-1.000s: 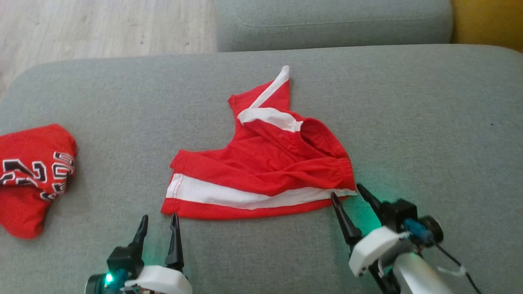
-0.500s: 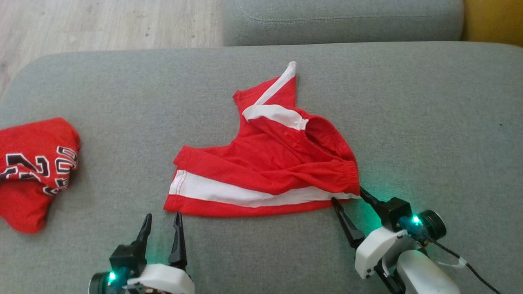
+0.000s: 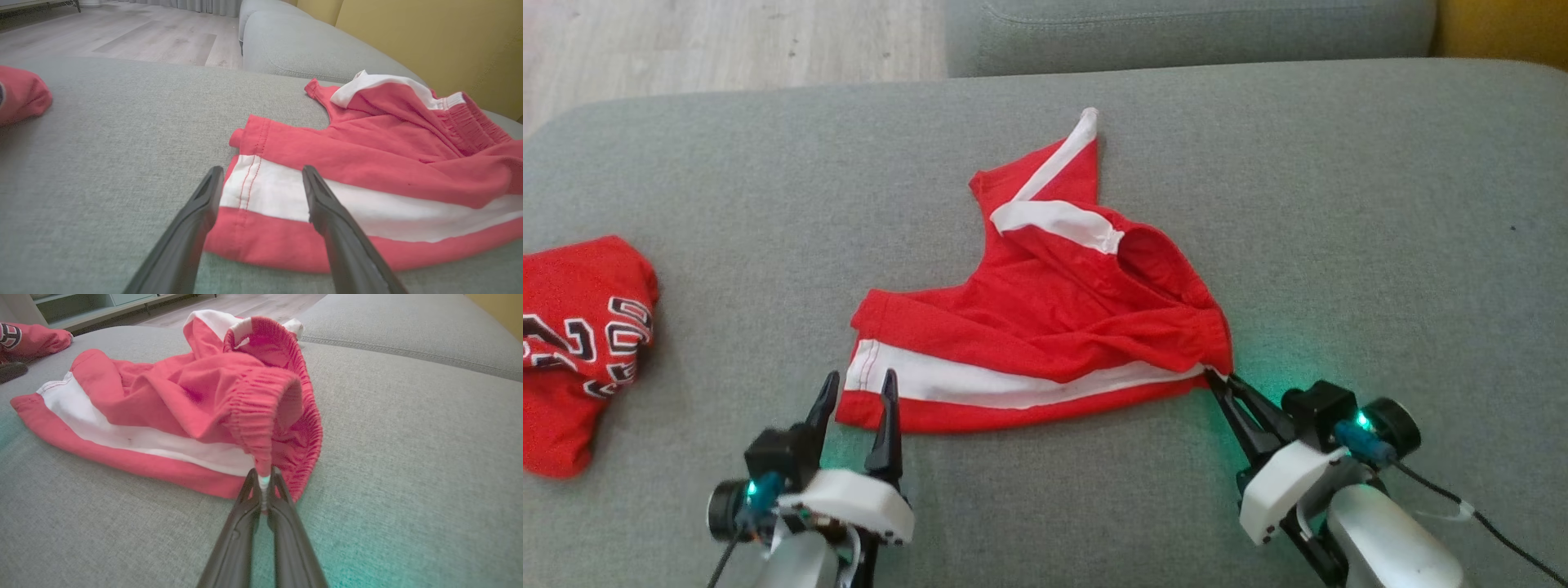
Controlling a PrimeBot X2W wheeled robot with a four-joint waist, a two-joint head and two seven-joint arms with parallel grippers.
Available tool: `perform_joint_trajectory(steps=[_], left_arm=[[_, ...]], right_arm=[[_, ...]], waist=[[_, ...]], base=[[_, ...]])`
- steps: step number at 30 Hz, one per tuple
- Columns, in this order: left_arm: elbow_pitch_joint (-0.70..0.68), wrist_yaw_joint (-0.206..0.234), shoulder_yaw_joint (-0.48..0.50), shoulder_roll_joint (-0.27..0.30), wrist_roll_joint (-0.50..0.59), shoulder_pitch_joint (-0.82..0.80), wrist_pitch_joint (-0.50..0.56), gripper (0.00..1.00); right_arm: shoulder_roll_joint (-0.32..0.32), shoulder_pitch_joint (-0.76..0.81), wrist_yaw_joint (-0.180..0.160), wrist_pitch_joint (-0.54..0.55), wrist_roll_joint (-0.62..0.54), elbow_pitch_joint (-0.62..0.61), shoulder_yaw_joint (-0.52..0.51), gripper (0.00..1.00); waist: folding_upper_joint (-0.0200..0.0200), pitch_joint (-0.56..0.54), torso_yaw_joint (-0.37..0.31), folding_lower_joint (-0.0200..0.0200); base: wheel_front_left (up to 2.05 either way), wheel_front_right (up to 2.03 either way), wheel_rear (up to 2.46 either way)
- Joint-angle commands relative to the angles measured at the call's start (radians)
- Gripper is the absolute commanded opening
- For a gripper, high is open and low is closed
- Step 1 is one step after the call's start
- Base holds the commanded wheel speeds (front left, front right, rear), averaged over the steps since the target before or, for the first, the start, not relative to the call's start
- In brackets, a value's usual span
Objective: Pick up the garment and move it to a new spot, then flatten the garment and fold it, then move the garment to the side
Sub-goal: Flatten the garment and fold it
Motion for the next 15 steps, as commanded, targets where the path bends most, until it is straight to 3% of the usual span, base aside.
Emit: perform_joint_trajectory(steps=[1,9,15], left_arm=[[-0.001,-0.005,0.03,0.011,0.002,-0.049,-0.012,1.0],[0.216,-0.023,0.044,0.024,-0.018,-0.175,-0.012,1.0],[0.297,-0.046,0.025,0.024,-0.035,-0.212,-0.012,1.0]], right_arm=[[-0.008,-0.036,-0.001,-0.014,0.009,-0.034,0.02,0.0],[-0.015,-0.044,-0.001,-0.014,0.037,-0.056,0.053,0.0],[-0.018,-0.048,-0.001,-0.014,0.047,-0.056,0.057,0.0]], waist=[[0.0,0.004,-0.003,-0.0001],[0.0,0.017,-0.019,-0.0001],[0.0,0.019,-0.022,-0.0001]], base=[[0.0,0.0,0.0],[0.0,0.0,0.0],[0.0,0.0,0.0]])
